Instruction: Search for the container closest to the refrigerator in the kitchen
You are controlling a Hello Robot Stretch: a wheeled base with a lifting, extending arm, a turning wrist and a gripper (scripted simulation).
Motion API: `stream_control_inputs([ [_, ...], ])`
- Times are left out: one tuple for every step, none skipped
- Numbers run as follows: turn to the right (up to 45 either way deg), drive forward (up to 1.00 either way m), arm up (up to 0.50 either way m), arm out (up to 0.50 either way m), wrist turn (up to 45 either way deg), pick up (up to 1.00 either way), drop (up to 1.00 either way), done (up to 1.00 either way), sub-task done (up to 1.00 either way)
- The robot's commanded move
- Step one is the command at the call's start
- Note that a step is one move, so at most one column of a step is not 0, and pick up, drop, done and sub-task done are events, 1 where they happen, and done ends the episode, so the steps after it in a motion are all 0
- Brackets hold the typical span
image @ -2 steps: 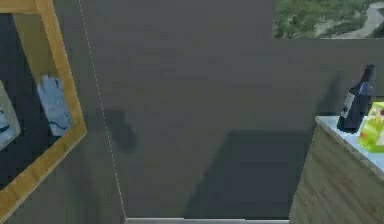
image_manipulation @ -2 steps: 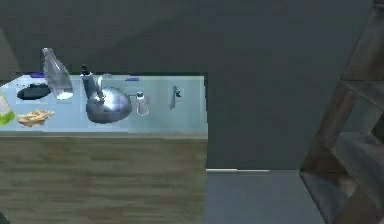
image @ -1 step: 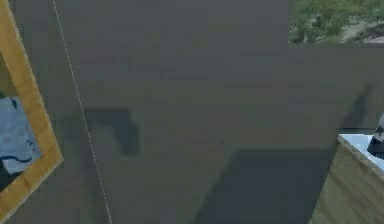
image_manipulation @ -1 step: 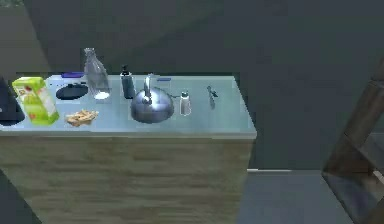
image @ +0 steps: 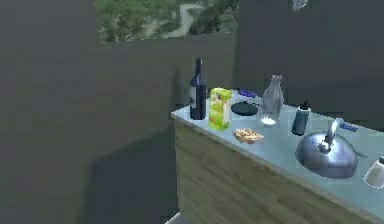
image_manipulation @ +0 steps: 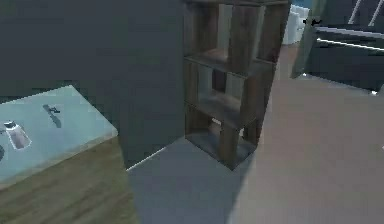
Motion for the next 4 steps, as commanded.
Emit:
stream_control_inputs([
  [45.0, 0.00, 0.00, 0.00, 0.0, 0.00, 0.00, 0.00, 0.00],
  [6.0, 0.00, 0.00, 0.00, 0.0, 0.00, 0.00, 0.00, 0.00],
  [3.0, 0.00, 0.00, 0.00, 0.0, 0.00, 0.00, 0.00, 0.00],
  [0.0, 0.30, 0.00, 0.00, 0.0, 0.00, 0.00, 0.00, 0.00],
])
